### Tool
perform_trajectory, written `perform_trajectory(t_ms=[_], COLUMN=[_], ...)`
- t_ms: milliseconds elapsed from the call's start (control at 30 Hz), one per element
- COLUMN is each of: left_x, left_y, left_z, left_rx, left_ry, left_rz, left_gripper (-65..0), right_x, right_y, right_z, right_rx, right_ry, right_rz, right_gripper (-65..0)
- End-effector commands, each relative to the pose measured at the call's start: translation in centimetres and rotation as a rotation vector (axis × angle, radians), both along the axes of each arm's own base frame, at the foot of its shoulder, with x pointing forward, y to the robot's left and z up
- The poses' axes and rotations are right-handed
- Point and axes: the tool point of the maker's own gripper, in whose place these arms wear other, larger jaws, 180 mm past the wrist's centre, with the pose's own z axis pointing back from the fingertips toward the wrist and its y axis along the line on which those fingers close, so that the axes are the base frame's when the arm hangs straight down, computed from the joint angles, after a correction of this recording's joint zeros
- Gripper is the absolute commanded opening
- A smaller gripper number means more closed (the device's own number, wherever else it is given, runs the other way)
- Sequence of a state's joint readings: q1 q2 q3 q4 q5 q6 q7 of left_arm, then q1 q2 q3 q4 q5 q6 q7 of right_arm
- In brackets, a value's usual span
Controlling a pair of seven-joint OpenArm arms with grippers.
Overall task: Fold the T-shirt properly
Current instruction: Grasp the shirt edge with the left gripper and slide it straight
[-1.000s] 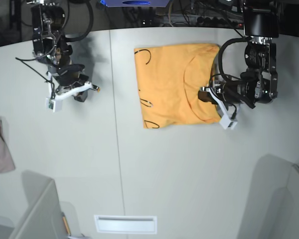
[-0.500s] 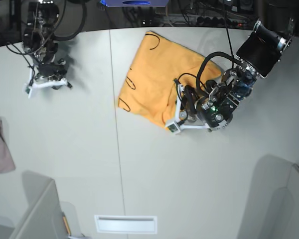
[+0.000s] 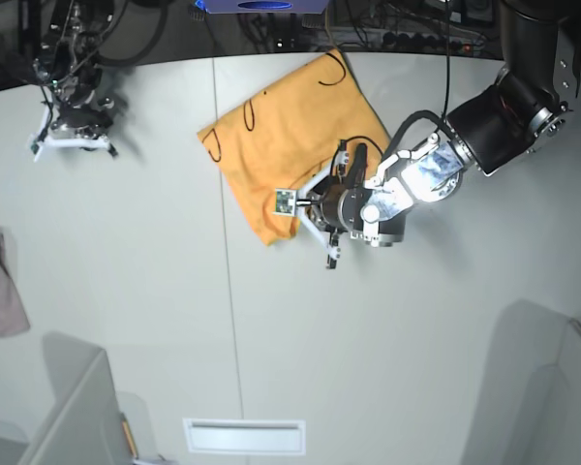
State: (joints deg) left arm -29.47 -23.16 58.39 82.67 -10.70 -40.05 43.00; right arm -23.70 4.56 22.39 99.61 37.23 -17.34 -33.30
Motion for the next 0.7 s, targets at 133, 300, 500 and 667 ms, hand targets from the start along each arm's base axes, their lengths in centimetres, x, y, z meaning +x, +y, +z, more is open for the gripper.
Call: perform_trajectory(t_ms=[133, 300, 500, 667], left_x=[3.5, 2.9, 2.9, 3.2], left_y=[-1.2, -3.3, -4.1, -4.3], left_z=[0.6, 0.3, 0.6, 0.9], left_rx=[-0.041, -0.117, -0.126, -0.128], left_ry=[-0.065, -0.079, -0.071, -0.080], left_rz=[-0.002, -0.125, -0.143, -0.146], left_gripper=[-65.0, -65.0, -65.0, -65.0], right_x=[0.1, 0.2, 0.3, 0.5], right_y=[0.4, 0.8, 0.8, 1.2], right_z=[0.3, 0.2, 0.2, 0.1], right_rx=[0.002, 0.014, 0.014, 0.027], right_ry=[-0.021, -0.025, -0.027, -0.030], right_rz=[-0.008, -0.013, -0.013, -0.019], right_gripper=[-65.0, -65.0, -65.0, -65.0])
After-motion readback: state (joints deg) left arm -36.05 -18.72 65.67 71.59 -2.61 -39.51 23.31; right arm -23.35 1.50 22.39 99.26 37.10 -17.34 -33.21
